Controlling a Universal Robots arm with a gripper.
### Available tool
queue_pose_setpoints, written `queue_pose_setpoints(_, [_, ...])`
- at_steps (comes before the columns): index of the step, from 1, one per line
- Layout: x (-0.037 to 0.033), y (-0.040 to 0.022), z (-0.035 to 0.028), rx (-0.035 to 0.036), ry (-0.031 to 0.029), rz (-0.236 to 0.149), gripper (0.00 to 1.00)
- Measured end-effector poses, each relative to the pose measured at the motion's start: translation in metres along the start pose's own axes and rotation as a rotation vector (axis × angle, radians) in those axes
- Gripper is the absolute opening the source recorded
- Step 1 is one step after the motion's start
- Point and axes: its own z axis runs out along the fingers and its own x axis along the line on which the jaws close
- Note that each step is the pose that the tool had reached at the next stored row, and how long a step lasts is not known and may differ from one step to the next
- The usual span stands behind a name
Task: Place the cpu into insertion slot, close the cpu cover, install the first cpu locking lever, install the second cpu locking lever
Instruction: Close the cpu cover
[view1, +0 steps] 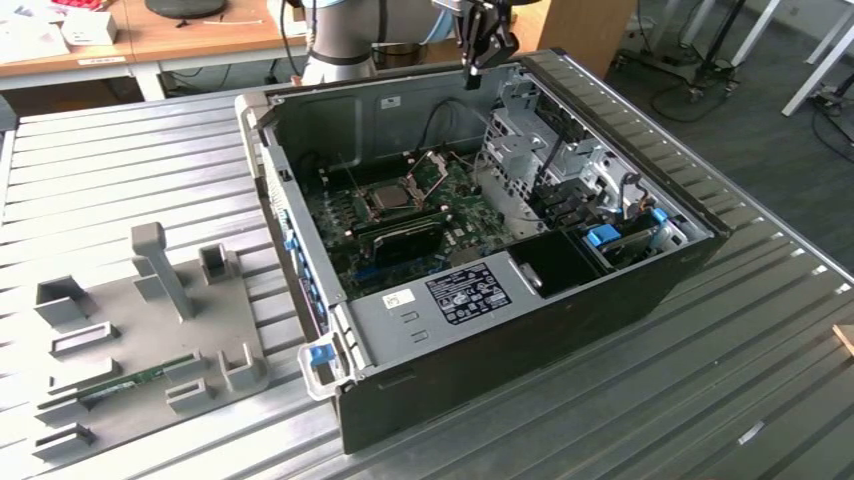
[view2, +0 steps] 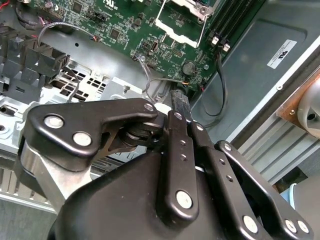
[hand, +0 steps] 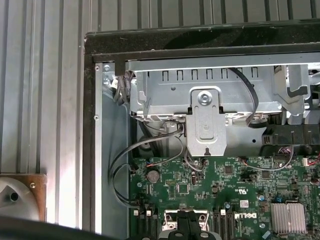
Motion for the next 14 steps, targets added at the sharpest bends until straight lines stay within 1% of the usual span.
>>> queue_pose_setpoints(3, [-0.0001, -0.0002, 0.0023, -0.0001, 0.0004, 0.000, 0.11])
queue_pose_setpoints(14, [-0.0003, -0.0020, 0.0213, 0.0000, 0.0000, 0.000, 0.11])
